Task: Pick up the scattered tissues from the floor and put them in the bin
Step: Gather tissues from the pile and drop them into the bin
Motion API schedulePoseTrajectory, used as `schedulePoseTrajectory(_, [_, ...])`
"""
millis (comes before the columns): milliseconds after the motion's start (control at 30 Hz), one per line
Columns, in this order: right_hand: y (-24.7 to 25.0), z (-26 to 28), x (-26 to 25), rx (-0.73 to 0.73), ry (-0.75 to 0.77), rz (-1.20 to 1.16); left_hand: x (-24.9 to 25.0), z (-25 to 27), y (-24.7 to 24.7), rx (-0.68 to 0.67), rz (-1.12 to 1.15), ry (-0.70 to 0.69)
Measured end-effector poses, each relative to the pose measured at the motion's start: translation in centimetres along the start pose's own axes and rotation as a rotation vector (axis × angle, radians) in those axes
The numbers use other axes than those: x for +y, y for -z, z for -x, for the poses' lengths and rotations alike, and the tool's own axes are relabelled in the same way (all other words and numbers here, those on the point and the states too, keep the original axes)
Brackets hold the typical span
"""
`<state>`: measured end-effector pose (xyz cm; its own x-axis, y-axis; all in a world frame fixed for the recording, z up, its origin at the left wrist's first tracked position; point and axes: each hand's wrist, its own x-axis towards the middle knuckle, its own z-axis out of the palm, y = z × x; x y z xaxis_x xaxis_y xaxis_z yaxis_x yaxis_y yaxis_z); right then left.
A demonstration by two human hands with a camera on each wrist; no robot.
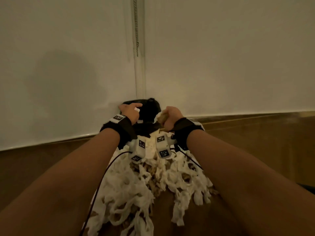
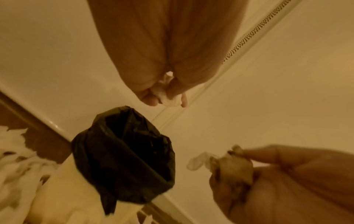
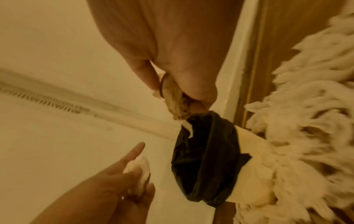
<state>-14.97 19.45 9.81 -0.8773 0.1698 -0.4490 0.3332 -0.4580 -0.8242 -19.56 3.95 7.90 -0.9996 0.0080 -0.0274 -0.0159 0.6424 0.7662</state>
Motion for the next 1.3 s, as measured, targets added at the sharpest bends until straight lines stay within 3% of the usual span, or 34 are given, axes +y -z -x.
schedulePoseTrajectory(67, [-2.2,-1.1,-0.6,-0.096,0.115,0.155,-0.4,-1.3,0.6,0.091,0.017,-0.027])
schedulePoseTrajectory(167, [-4.1,-3.5,-0.6,-0.126,0.171,0.275,-0.8,-3.0,1.0,0.140,0.072,-0.061])
schedulePoseTrajectory(333, [-4.8,-7.5,0.2,-0.053,0.115,0.306,-2.5,-4.7,0.5,0.207,0.110,-0.021])
schedulePoseTrajectory(467, [-3.9,-9.7,2.0,0.002,0.122,0.613,-3.6,-5.3,-1.0,0.144,0.112,-0.012])
schedulePoseTrajectory(667, [-1.6,-9.9,2.6,0.009,0.166,0.648,-4.3,-5.0,-2.2,0.127,0.008,-0.078])
schedulePoseTrajectory(833, [2.4,-8.3,3.8,0.108,0.127,0.589,-4.4,-2.7,-3.9,0.137,-0.109,-0.199])
schedulePoseTrajectory(1100, [12.3,-3.1,10.1,0.268,-0.013,0.697,-6.2,5.3,-11.4,-0.145,-0.155,-0.219])
schedulePoseTrajectory(1300, [19.8,0.0,13.8,0.421,-0.177,0.796,-8.5,12.5,-18.7,-0.606,-0.368,-0.245])
